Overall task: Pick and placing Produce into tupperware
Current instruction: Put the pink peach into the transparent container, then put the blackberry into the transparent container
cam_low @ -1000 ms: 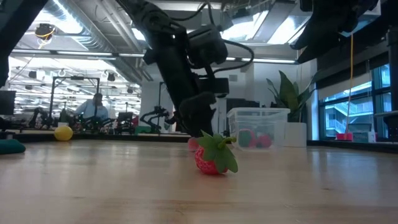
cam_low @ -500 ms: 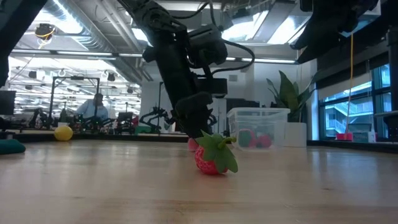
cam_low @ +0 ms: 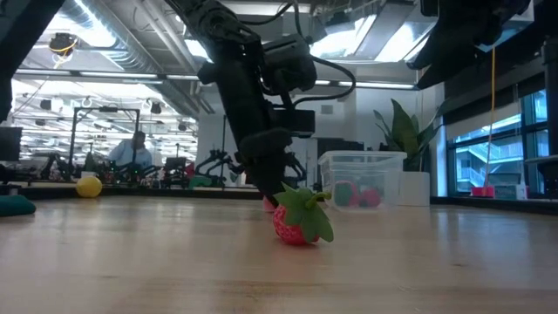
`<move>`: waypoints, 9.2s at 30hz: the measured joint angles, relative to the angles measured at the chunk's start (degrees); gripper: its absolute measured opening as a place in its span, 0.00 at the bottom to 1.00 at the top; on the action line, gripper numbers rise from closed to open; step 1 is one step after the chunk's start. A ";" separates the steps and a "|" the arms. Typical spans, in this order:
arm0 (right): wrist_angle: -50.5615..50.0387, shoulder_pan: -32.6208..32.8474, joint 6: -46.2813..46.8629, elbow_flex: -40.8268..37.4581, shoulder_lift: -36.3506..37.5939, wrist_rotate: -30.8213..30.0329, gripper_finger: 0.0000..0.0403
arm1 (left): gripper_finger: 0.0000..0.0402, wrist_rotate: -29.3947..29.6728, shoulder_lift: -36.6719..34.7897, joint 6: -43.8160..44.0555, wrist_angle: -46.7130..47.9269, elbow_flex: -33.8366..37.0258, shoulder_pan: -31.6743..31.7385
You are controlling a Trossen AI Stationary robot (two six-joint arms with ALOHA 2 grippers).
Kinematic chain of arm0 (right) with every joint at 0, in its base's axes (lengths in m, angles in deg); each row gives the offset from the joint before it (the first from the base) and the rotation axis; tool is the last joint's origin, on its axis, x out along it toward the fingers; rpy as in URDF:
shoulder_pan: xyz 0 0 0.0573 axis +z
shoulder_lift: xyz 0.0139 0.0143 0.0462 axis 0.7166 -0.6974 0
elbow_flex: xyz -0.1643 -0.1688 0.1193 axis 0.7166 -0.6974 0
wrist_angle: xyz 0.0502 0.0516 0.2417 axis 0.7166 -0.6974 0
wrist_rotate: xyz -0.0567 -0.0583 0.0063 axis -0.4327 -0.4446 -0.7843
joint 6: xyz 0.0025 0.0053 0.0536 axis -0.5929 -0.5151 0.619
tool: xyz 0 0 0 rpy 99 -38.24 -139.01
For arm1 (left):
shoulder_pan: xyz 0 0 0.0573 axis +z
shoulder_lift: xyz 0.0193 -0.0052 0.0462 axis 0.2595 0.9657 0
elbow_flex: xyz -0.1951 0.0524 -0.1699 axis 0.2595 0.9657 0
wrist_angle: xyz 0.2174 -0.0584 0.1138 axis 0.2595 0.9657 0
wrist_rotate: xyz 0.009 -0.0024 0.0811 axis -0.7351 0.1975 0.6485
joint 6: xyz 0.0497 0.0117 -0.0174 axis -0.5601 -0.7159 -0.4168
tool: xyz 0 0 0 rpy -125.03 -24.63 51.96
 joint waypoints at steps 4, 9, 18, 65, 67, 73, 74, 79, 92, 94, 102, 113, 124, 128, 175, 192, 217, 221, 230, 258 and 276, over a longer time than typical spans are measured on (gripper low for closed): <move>0.00 0.00 0.00 0.00 0.00 0.00 0.66 | 0.53 0.00 -0.02 0.00 0.43 0.02 0.00; 0.00 0.00 0.00 -0.01 0.00 0.00 0.66 | 0.48 0.00 -0.02 0.01 0.69 0.07 -0.02; 0.02 0.00 0.00 -0.01 -0.02 0.00 0.66 | 0.34 0.01 -0.07 -0.17 0.89 0.13 -0.02; 0.10 0.00 0.20 -0.02 -0.02 0.02 0.66 | 0.26 -4.61 6.26 -8.98 2.94 -29.75 7.79; 0.09 0.00 0.15 0.00 -0.01 0.02 0.66 | 0.26 -4.58 6.20 -9.00 2.69 -29.75 7.64; 0.09 0.00 0.11 0.00 -0.02 0.02 0.66 | 0.29 -4.31 6.16 -10.38 0.70 -29.75 7.43; 0.09 0.00 0.11 0.00 -0.02 0.02 0.66 | 0.30 -4.33 6.15 -10.42 0.62 -29.75 7.43; 0.09 0.00 0.13 0.00 -0.02 0.02 0.66 | 0.36 -4.39 6.14 -12.76 0.34 -29.75 7.41; 0.10 0.00 0.18 0.00 -0.02 0.02 0.66 | 0.59 -3.06 5.42 -14.21 0.78 -29.79 7.02; 0.09 0.00 0.18 -0.01 -0.02 0.03 0.66 | 0.65 -4.30 4.88 -13.86 2.00 -29.79 6.78; -0.14 0.00 0.01 -0.02 0.00 4.03 0.66 | 0.77 -6.07 -2.46 -13.54 21.96 -29.82 0.93; 0.12 0.00 -2.52 0.00 0.00 4.09 0.66 | 0.78 -4.90 -5.21 -1.56 35.75 -29.81 -14.91; 0.11 0.01 -4.68 0.00 0.00 4.09 0.66 | 0.78 -1.11 -4.94 19.86 34.81 -27.14 -26.44; -0.01 0.00 -4.73 0.00 0.00 4.09 0.66 | 0.78 1.06 -4.96 30.19 36.30 -27.10 -29.46; 4.42 0.00 -3.41 0.00 0.00 4.04 0.66 | 0.78 6.01 -15.22 80.78 19.47 4.31 -42.10; 4.34 -0.02 -4.95 0.00 0.00 4.03 0.66 | 0.78 2.60 -9.46 80.76 17.98 4.31 -40.70; 4.31 -0.02 -4.96 0.00 -0.02 4.04 0.66 | 0.57 -0.42 -9.27 80.76 17.57 4.31 -40.09; 4.30 -0.02 -4.98 0.00 0.00 4.04 0.66 | 0.58 -0.90 -7.99 80.75 17.25 4.31 -40.09; 4.31 -0.02 -6.12 0.00 -0.02 4.04 0.66 | 0.58 -0.90 -6.67 81.13 16.92 4.03 -39.71; 4.35 -0.02 -6.23 0.00 0.00 4.06 0.66 | 0.21 -1.49 -7.63 79.20 17.30 4.31 -37.84; 7.00 0.00 -3.87 0.00 -0.02 4.05 0.66 | 0.21 7.54 -19.72 33.55 10.31 -8.01 -11.11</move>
